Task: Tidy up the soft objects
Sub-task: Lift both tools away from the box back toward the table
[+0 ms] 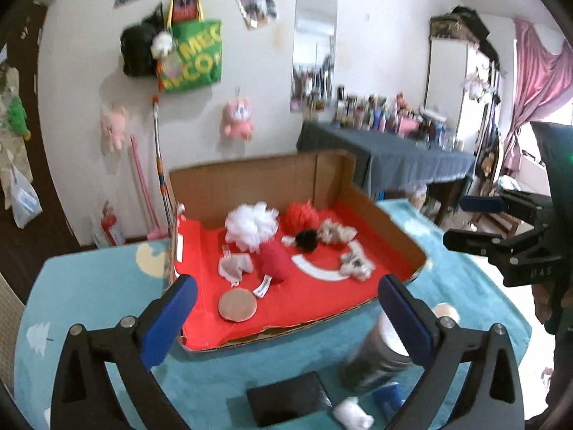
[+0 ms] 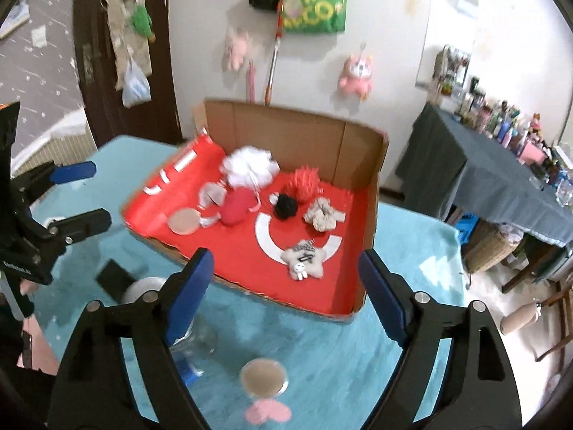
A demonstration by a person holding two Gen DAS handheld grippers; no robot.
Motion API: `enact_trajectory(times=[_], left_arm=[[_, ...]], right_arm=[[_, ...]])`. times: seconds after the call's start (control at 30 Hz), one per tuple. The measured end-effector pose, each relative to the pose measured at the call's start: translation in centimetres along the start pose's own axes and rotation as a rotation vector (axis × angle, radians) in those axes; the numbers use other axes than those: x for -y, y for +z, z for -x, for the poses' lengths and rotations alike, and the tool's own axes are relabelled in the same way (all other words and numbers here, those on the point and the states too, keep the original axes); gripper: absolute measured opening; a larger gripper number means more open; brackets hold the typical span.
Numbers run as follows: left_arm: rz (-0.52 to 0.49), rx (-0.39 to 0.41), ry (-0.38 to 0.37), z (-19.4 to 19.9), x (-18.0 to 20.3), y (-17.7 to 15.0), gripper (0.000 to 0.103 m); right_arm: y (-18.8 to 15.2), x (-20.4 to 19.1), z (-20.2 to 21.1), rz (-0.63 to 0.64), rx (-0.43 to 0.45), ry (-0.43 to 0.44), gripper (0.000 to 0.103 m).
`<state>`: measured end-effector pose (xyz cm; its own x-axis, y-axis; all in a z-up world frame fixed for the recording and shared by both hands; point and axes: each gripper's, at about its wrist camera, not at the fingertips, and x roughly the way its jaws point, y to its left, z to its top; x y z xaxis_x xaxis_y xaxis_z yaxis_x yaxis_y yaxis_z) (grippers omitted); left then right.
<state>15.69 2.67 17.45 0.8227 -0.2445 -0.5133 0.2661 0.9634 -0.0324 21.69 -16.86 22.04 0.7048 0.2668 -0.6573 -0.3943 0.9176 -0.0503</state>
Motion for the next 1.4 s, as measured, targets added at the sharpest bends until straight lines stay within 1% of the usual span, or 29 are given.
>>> enact_trajectory(times=[0.07, 0.13, 0.23, 0.33, 0.43, 0.47, 0.53, 0.6, 0.67, 0.77, 0.9, 0.97, 1.03, 1.1, 1.3, 1.4], left_arm=[[0.009, 0.048, 0.014, 1.7, 0.8, -0.4, 0.103], [0.019, 0.08, 0.033, 3.1, 1.5, -0.9, 0.103], [0.023, 0.123, 0.053, 4.7, 2.6, -1.8, 0.103], [0.015, 0.167, 0.066, 6.3, 3.7, -2.8, 0.103], [0.008, 0.207, 0.094, 7.5, 4.9, -4.1, 0.103], [0.006, 0.214, 0.108, 7.9, 5.3, -4.6, 0.103], [0.013, 0.217, 0.112, 8.1, 5.7, -5.6, 0.103], [0.021, 0.214, 0.111, 8.2, 6.0, -6.5, 0.103], [0.032, 0.198, 0.111, 7.9, 6.2, -7.7, 0.103], [0.054, 0.174, 0.096, 7.3, 6.3, -9.4, 0.103], [0.091, 0.148, 0.087, 6.6, 6.0, -11.5, 0.103], [0.099, 0.128, 0.08, 6.3, 6.0, -12.5, 0.103], [0.093, 0.115, 0.091, 5.9, 6.1, -13.5, 0.103], [0.085, 0.107, 0.103, 5.6, 6.3, -14.4, 0.103], [0.128, 0.016, 0.062, 3.9, 5.8, -16.6, 0.103], [0.144, -0.014, 0.067, 3.1, 5.6, -17.7, 0.103]], right_arm=[[-0.7, -0.7, 2.2, -0.006, 0.056, 0.001, 0.083], [-1.4, -1.4, 4.0, -0.01, 0.106, 0.008, 0.087], [-3.1, -2.5, 6.9, -0.019, 0.2, -0.014, 0.089], [-4.9, -3.1, 8.7, -0.039, 0.254, -0.046, 0.09], [-6.8, -3.4, 9.8, -0.063, 0.289, -0.06, 0.092], [-7.4, -3.6, 10.0, -0.069, 0.298, -0.063, 0.093], [-8.7, -3.8, 10.4, -0.085, 0.317, -0.071, 0.097], [-10.0, -3.9, 10.5, -0.103, 0.329, -0.077, 0.097], [-11.2, -3.9, 10.2, -0.131, 0.33, -0.074, 0.097], [-13.1, -4.0, 9.9, -0.159, 0.327, -0.095, 0.097], [-15.2, -4.7, 9.1, -0.179, 0.307, -0.158, 0.097], [-16.5, -5.1, 8.5, -0.187, 0.299, -0.183, 0.097], [-17.7, -5.3, 7.9, -0.201, 0.282, -0.201, 0.097], [-18.5, -5.5, 7.2, -0.21, 0.267, -0.204, 0.097], [-20.5, -5.9, 5.4, -0.23, 0.207, -0.196, 0.097], [-21.2, -6.2, 4.5, -0.229, 0.182, -0.187, 0.097]])
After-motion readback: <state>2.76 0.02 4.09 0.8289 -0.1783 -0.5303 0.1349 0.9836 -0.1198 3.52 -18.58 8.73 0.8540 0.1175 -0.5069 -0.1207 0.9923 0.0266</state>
